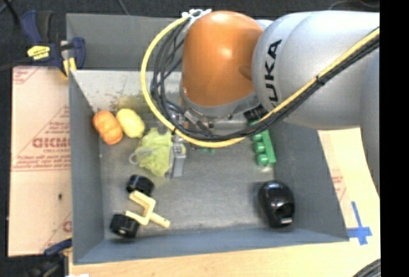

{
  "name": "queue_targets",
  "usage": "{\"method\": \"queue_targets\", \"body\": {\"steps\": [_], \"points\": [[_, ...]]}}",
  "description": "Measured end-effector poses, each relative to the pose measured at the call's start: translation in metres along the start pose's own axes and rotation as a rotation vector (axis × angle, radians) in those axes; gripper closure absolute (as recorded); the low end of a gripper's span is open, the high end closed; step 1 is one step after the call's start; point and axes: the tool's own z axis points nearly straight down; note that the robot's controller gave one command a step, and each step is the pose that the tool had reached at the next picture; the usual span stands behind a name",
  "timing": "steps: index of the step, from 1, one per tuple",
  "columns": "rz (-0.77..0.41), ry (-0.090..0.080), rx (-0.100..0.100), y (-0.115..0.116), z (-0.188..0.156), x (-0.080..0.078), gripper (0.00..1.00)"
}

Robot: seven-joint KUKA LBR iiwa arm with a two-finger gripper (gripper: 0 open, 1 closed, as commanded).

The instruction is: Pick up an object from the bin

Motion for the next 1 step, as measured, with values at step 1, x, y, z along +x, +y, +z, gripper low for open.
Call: {"method": "queue_targets", "body": {"steps": [1], "points": [[0.004,-0.008,-0.001,-0.001,-0.005,-0.0014,0.0]]}}
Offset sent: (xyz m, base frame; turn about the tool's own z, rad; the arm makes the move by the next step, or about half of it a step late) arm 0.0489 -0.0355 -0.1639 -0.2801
